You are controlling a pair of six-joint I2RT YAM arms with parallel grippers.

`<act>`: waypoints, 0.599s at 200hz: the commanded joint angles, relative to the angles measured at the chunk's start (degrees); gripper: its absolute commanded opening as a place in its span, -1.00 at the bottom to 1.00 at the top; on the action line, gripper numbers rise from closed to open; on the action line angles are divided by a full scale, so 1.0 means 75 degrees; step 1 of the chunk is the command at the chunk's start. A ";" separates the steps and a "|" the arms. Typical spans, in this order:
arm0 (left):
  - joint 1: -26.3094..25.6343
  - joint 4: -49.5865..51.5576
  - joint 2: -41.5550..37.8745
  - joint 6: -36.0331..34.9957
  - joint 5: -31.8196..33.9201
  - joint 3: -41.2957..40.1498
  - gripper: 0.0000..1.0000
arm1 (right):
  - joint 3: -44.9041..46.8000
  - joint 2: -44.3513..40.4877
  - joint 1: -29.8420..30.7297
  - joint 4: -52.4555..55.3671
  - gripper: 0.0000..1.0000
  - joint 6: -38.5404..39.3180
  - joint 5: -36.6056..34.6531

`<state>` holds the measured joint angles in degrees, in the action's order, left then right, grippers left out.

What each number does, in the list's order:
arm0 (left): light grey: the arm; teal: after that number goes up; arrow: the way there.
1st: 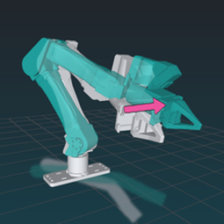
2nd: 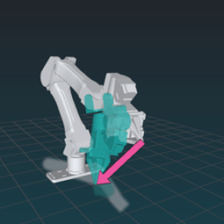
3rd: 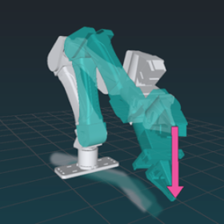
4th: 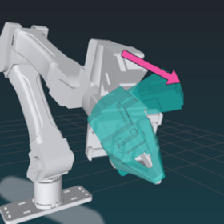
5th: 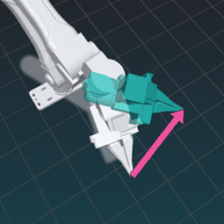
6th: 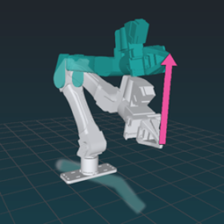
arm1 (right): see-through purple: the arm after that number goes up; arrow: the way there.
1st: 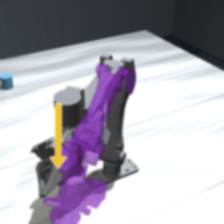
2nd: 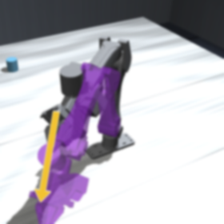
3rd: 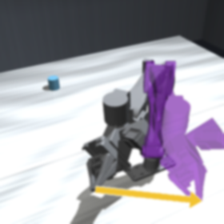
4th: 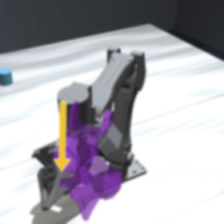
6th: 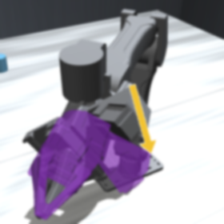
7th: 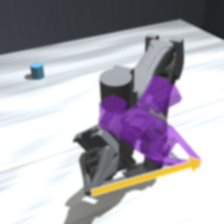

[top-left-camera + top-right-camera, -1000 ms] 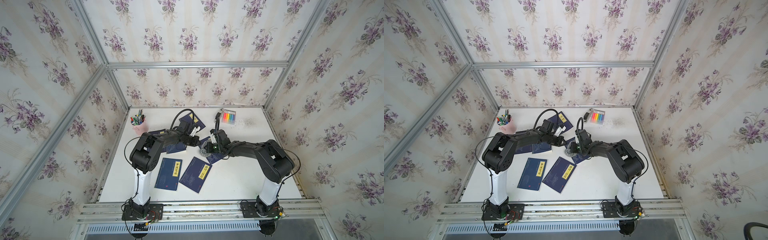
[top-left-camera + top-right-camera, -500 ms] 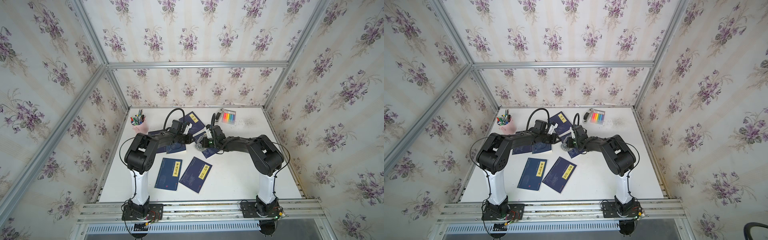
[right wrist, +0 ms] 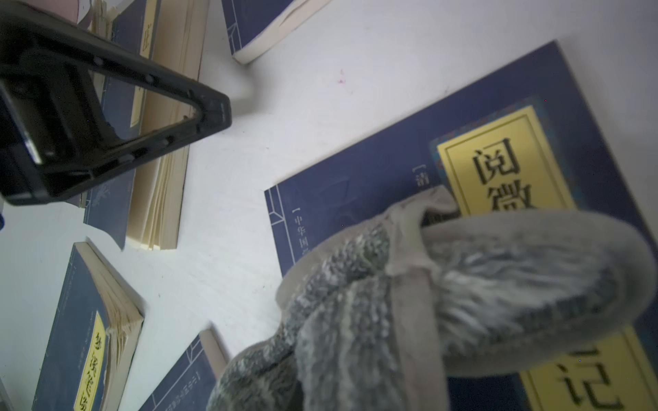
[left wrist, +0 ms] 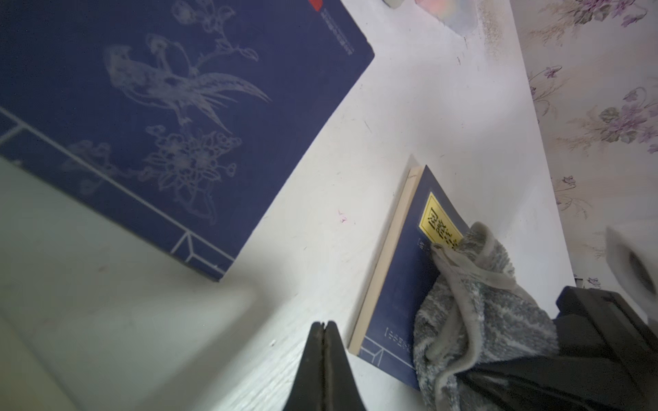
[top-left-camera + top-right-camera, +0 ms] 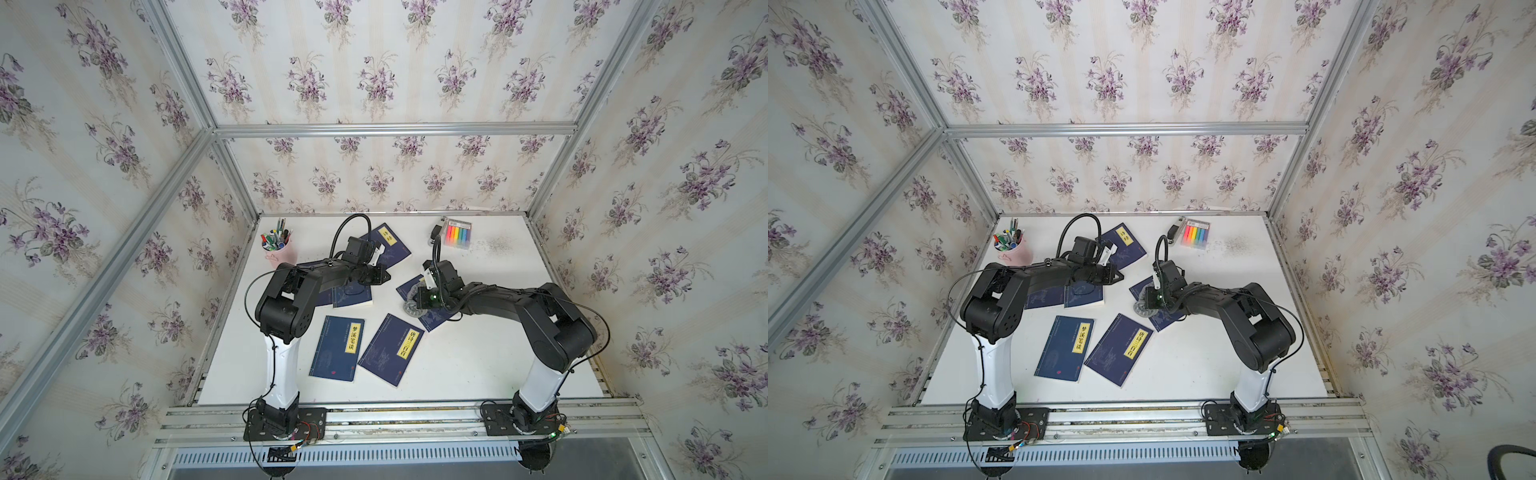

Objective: Wipe the cover of the book
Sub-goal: Wipe the dirt from the cover of the book.

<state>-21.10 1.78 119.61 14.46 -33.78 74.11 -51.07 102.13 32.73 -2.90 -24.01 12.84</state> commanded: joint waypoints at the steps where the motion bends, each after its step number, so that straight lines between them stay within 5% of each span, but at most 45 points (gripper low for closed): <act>1: -0.0166 0.0655 0.0194 -0.0376 0.0169 0.0343 -0.99 | 0.0161 -0.0019 0.0019 0.0773 -1.00 0.0050 0.0018; 120: -0.0596 0.1779 0.0948 -0.0882 -0.0243 0.1349 -0.98 | -0.1008 0.1363 0.0013 0.0293 -1.00 -0.0195 0.0041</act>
<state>-24.75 11.81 125.86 9.30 -33.85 83.68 -56.84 108.88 32.73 -6.37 -24.49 15.29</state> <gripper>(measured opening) 0.048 0.064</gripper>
